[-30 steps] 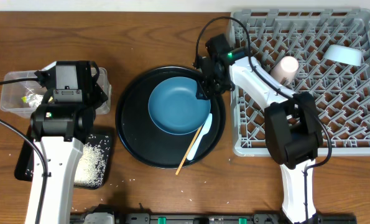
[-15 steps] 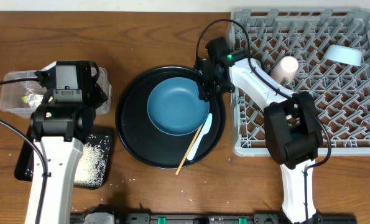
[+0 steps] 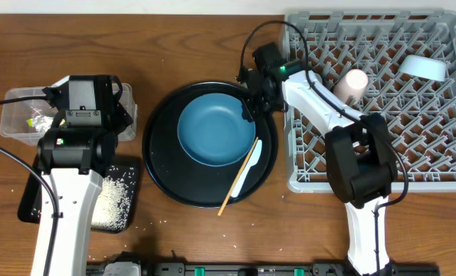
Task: Sort waste into correct bins and load items into the dishwasher rack
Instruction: 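Lift the blue plate with the right gripper and carry it to the rack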
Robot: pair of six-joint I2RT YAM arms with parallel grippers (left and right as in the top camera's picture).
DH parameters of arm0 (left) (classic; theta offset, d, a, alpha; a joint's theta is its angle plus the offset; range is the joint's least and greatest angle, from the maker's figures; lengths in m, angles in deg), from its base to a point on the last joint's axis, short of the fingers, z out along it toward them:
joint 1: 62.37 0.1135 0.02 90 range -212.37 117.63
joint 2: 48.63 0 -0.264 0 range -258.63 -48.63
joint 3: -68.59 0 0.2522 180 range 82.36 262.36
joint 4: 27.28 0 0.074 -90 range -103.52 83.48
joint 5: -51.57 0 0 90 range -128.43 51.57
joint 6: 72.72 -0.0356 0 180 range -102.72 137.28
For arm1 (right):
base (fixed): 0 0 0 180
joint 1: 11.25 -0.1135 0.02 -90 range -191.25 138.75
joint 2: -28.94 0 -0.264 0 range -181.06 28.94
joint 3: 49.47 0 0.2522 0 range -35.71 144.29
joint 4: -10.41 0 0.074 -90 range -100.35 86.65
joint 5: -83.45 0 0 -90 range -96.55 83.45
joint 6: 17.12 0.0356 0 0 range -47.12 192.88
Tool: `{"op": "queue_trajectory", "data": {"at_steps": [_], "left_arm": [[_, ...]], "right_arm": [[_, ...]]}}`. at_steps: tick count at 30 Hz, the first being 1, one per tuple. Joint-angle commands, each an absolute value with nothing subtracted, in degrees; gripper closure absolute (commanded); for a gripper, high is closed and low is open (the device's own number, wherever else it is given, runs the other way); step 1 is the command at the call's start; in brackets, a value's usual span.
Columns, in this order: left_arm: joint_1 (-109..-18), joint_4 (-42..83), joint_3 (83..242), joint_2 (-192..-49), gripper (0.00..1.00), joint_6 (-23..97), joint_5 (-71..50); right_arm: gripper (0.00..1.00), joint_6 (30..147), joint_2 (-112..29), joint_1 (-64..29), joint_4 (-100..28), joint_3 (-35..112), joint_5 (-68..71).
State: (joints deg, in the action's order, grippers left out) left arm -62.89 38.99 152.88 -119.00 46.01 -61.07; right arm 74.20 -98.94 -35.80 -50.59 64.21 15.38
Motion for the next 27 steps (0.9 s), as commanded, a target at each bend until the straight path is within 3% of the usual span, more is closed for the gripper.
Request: {"op": "queue_trajectory", "data": {"at_steps": [1,14,27], "left_arm": [[-62.65,39.16,152.92,-119.04,0.02,46.95,-61.39],[-62.65,39.16,152.92,-119.04,0.02,46.95,-61.42],[-62.65,39.16,152.92,-119.04,0.02,46.95,-61.42]], "right_arm": [[0.99,76.28,-96.05,-35.43,-50.46,66.55,18.53],[0.99,79.18,-81.97,-31.3,-55.03,66.62,14.88],[0.99,87.49,-56.29,-11.74,-72.53,66.62,-29.88]]}}
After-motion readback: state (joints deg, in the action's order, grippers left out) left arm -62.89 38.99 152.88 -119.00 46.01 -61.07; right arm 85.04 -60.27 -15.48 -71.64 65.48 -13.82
